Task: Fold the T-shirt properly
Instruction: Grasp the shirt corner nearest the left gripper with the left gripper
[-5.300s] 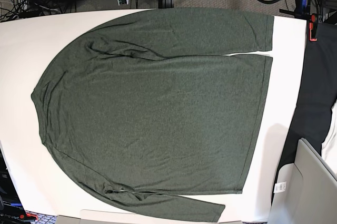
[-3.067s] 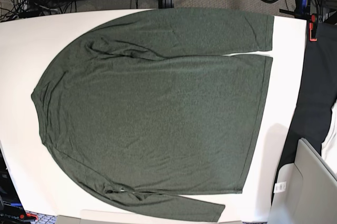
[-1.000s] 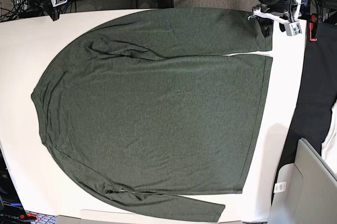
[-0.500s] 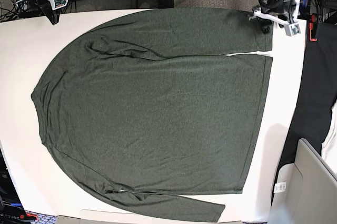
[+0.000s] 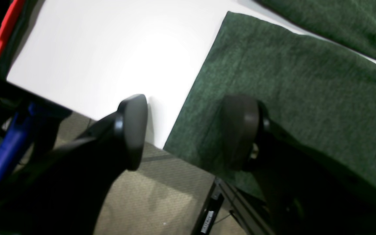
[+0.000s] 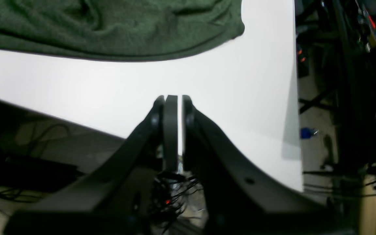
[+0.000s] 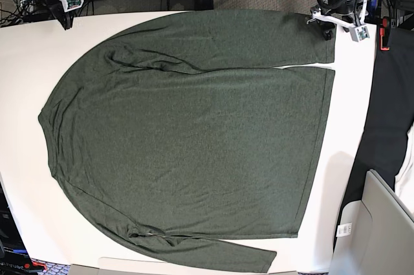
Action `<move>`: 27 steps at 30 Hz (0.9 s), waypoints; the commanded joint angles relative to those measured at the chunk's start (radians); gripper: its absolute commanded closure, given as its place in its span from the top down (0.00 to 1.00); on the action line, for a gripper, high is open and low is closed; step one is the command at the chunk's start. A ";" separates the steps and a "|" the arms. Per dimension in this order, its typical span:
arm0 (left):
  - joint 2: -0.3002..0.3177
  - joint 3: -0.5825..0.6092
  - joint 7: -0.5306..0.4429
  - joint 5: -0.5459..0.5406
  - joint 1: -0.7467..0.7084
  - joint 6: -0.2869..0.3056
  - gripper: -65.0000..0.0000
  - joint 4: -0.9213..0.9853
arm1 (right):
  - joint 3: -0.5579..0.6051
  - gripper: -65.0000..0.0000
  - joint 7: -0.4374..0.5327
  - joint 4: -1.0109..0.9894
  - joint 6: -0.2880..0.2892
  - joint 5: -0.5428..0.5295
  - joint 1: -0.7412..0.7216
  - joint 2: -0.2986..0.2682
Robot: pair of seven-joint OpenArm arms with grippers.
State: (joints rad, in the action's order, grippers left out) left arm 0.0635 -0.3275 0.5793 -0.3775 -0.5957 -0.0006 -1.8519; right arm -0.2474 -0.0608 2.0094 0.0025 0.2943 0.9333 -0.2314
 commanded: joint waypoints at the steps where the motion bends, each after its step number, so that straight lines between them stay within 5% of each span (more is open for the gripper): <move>1: 0.002 0.005 0.028 -0.011 -0.016 0.006 0.54 -0.018 | -0.016 0.00 0.017 0.021 -0.014 0.000 0.008 -0.009; 4: 0.005 0.024 0.028 -0.051 -0.033 0.021 0.54 -0.038 | -0.016 0.00 0.017 0.021 -0.014 0.000 0.002 -0.006; 9: 0.008 0.028 0.028 -0.085 -0.051 0.132 0.54 -0.041 | -0.016 0.00 0.017 0.023 -0.014 0.000 -0.010 -0.006; 14: 0.005 0.028 0.028 -0.085 -0.051 0.144 0.52 -0.036 | -0.016 0.00 0.017 0.023 -0.014 0.000 -0.010 -0.006; 24: 0.009 0.021 0.028 -0.085 0.009 0.146 0.03 0.037 | -0.016 0.00 0.017 0.023 -0.014 0.000 -0.024 -0.006; 27: 0.009 0.020 0.028 -0.085 0.010 0.146 0.00 0.034 | -0.016 0.00 0.017 0.023 -0.014 0.000 -0.032 -0.006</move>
State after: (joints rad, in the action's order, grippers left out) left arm 0.0723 -0.3080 0.5644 -0.4648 -0.5728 0.1429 -1.8153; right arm -0.2569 -0.0643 2.0121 0.0029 0.2920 0.8970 -0.2314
